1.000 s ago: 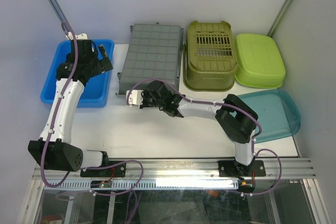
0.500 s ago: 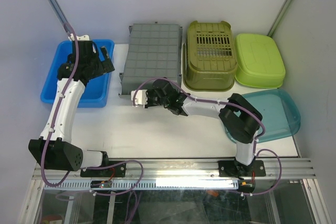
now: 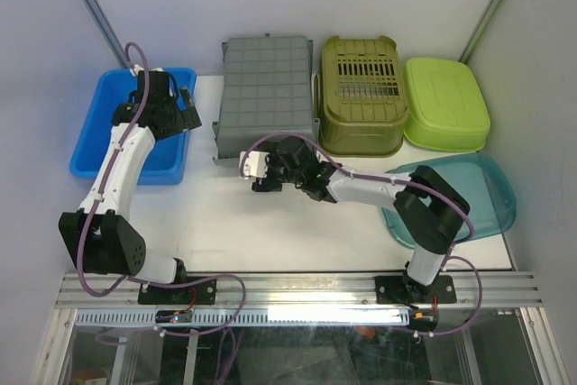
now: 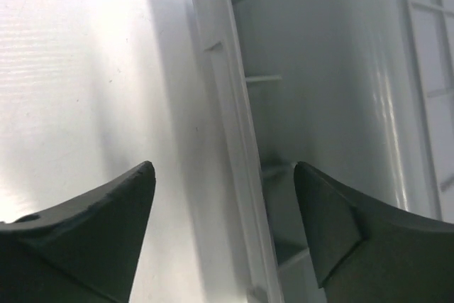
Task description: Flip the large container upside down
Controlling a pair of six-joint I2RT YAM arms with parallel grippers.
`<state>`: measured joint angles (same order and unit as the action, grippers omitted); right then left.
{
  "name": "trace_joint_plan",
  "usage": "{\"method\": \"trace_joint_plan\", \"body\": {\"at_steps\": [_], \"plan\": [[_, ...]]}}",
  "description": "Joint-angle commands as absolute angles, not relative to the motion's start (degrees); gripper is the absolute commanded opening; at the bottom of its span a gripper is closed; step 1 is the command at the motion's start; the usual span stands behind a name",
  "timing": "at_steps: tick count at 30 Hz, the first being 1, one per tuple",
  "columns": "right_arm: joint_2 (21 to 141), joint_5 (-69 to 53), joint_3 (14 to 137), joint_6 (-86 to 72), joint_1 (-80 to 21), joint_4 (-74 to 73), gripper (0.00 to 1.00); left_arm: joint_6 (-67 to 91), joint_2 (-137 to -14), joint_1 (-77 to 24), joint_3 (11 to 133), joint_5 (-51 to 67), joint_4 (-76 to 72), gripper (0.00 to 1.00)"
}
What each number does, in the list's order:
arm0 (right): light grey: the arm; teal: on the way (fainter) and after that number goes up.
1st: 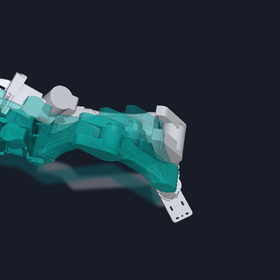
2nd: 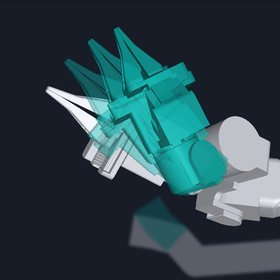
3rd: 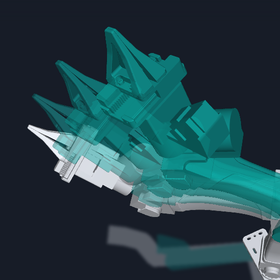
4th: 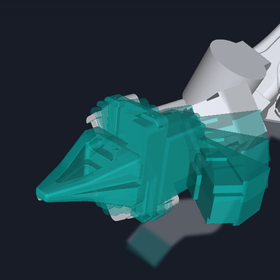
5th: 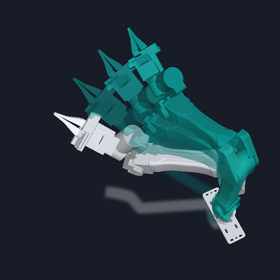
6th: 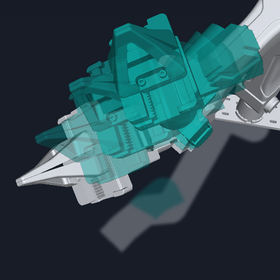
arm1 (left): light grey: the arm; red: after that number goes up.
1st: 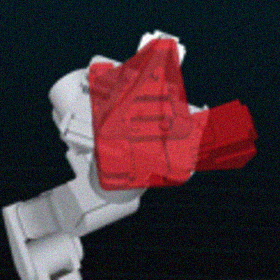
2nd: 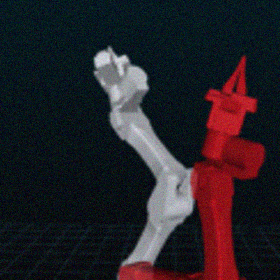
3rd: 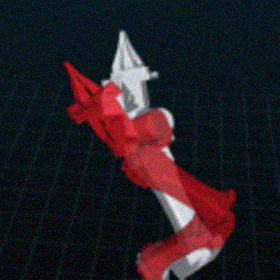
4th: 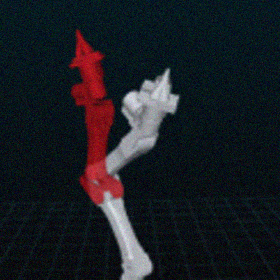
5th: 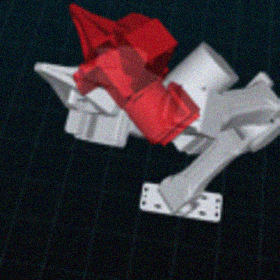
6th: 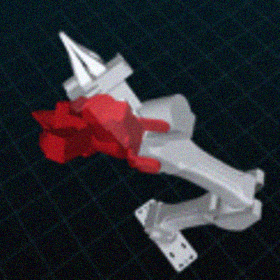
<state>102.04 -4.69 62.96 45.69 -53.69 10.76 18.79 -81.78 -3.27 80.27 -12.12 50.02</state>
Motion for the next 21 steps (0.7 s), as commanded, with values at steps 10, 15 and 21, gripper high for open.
{"method": "trace_joint_plan", "body": {"at_steps": [10,15,21], "plan": [[78.4,-6.0,58.1,16.1,-60.5,0.9,0.99,15.6,-98.0,-2.3,85.1,-18.3,43.3,0.84],[67.0,-2.9,49.5,8.8,-62.0,2.7,0.99,16.5,-100.5,-2.2,86.1,-16.3,42.5,0.55],[51.1,4.8,43.9,5.0,-62.0,-2.7,0.99,16.7,-97.4,-2.4,88.5,-12.7,42.7,0.02]]}}
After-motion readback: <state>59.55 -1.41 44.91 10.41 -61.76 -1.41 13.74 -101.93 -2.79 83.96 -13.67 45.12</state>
